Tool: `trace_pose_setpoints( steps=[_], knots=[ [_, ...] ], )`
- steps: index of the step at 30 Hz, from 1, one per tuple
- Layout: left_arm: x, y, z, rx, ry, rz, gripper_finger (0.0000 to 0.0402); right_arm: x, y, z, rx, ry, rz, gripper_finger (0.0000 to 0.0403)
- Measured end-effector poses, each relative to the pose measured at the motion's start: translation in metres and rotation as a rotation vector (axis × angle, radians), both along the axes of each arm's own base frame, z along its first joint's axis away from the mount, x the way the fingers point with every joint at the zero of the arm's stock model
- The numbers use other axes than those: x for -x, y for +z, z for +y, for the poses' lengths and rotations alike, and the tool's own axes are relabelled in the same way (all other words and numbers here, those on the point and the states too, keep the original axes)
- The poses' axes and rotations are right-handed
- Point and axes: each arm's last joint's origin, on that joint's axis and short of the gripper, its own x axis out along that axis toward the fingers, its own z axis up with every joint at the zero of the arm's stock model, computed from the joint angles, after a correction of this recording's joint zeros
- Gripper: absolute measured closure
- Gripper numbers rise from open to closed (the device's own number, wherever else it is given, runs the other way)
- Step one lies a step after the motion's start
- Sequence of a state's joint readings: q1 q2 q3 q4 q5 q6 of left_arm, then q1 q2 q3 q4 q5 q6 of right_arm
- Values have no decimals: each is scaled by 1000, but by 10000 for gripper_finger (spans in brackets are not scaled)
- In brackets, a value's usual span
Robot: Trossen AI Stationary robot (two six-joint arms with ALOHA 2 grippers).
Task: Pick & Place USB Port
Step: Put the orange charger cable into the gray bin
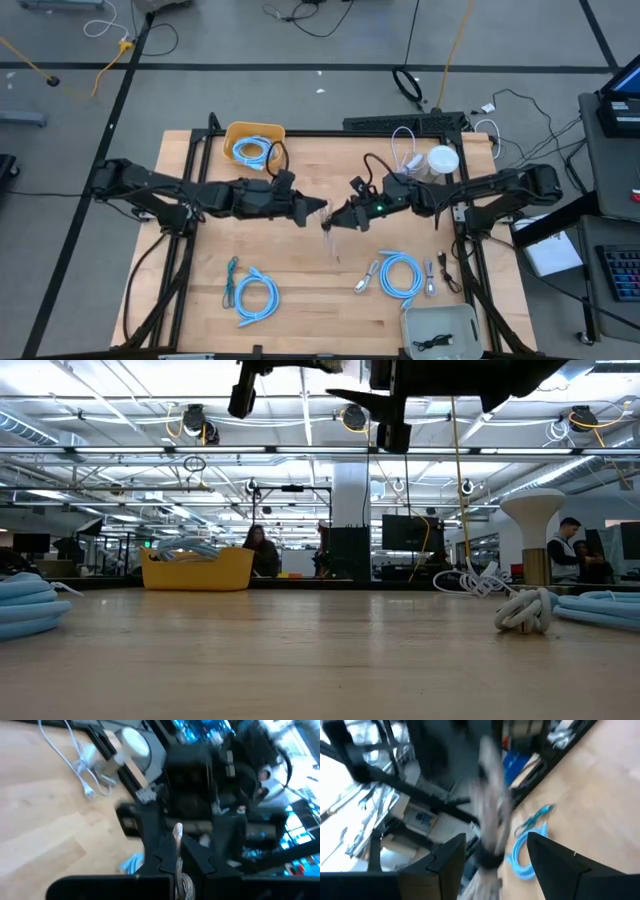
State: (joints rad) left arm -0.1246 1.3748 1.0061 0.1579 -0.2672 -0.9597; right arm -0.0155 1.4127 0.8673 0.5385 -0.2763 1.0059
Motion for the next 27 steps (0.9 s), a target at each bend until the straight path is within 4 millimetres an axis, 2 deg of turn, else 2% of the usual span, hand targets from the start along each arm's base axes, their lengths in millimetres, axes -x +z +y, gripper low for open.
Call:
trace_pose_setpoints(
  steps=[7, 18, 27],
  knots=[
    [0, 0, 1, 1, 10, -4, 394, 0, 0, -5, 6, -25, 0, 209],
    [-2, 3, 19, -11, 29, -26, 394, 0, 2, -5, 10, -27, -21, 229],
    [-11, -2, 21, 0, -3, -53, 394, 0, 2, -5, 9, -21, -22, 287]
  ],
)
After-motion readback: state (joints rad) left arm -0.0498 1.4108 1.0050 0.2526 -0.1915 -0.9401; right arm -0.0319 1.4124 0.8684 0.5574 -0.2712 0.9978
